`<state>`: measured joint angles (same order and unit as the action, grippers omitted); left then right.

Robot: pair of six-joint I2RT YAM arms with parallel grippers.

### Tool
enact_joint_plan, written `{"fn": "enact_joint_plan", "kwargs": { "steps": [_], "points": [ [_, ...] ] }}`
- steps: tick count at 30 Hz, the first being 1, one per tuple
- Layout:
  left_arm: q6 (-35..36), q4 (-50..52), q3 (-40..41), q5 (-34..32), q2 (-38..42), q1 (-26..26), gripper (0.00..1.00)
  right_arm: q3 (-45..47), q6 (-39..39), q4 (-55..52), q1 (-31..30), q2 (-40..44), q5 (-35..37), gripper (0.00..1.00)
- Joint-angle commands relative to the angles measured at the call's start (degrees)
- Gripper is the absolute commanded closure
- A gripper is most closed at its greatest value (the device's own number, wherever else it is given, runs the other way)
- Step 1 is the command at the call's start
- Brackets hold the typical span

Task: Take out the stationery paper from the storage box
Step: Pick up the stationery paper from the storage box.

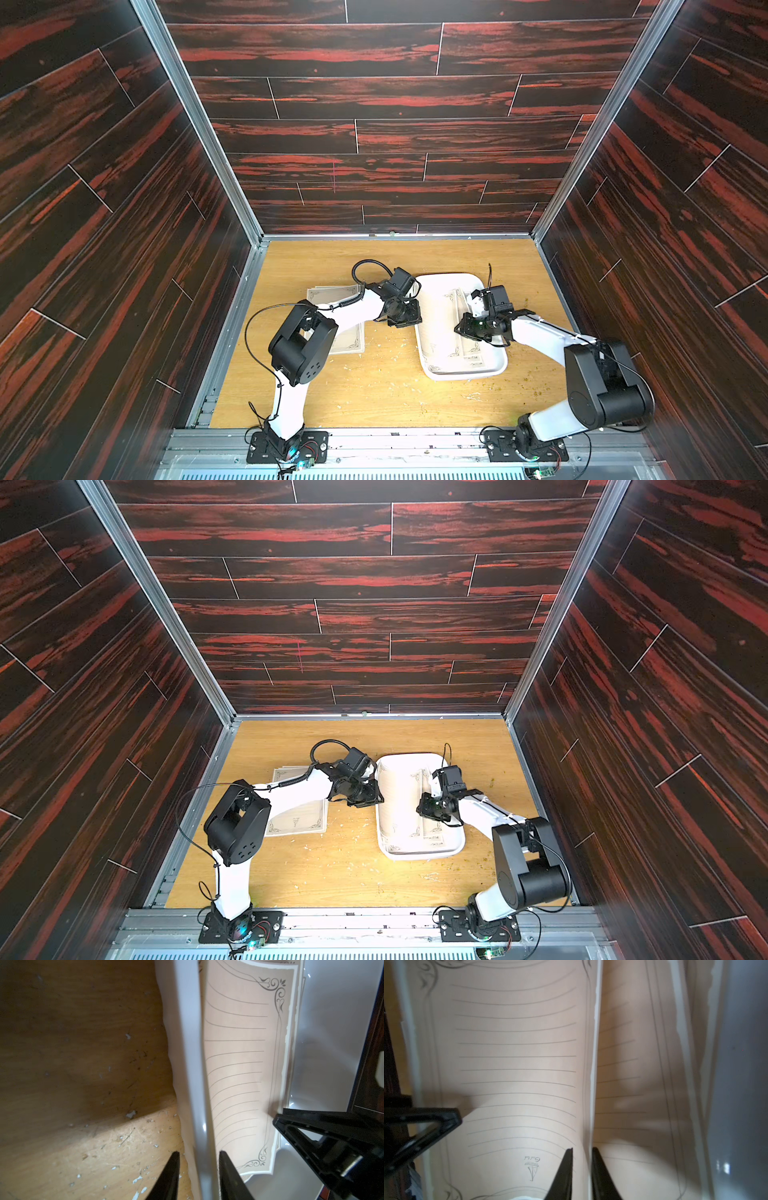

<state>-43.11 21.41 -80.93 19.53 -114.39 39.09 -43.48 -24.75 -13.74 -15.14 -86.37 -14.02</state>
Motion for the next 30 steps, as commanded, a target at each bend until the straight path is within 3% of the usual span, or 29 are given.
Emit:
{"fn": "enact_joint_plan", "kwargs": {
  "steps": [1, 5, 8, 13, 20, 23, 30],
  "points": [
    [0.4, 1.4, -1.6, 0.0, -0.4, 0.2, 0.65, -0.3, 0.3, -1.6, 0.0, 1.4, -2.7, 0.88],
    [0.3, 1.2, -1.6, 0.1, -0.5, 0.2, 0.65, -0.2, 0.6, -1.6, 0.0, 2.5, -4.1, 0.89],
    [0.2, 1.1, -1.4, 0.1, -0.6, 0.3, 0.65, -0.4, 1.2, -1.8, 0.0, 2.0, -3.9, 0.82],
    [0.0, 0.9, -1.5, 0.5, -0.7, 0.3, 0.65, -0.6, 1.4, -1.7, 0.0, 0.3, -4.4, 0.79],
    [0.3, 0.9, -1.7, 0.2, 0.0, 0.2, 0.65, -1.7, 1.3, -3.2, 0.0, 0.7, -2.4, 0.88],
    [0.7, 0.8, -1.9, -0.6, 1.3, 0.3, 0.62, -2.8, 2.2, -5.4, 0.0, 2.0, -0.2, 1.0],
    [4.1, 0.0, -2.7, -4.2, 6.4, 0.2, 0.51, -7.2, 5.8, -14.4, -0.2, 5.9, 8.3, 1.0]
  ]
}}
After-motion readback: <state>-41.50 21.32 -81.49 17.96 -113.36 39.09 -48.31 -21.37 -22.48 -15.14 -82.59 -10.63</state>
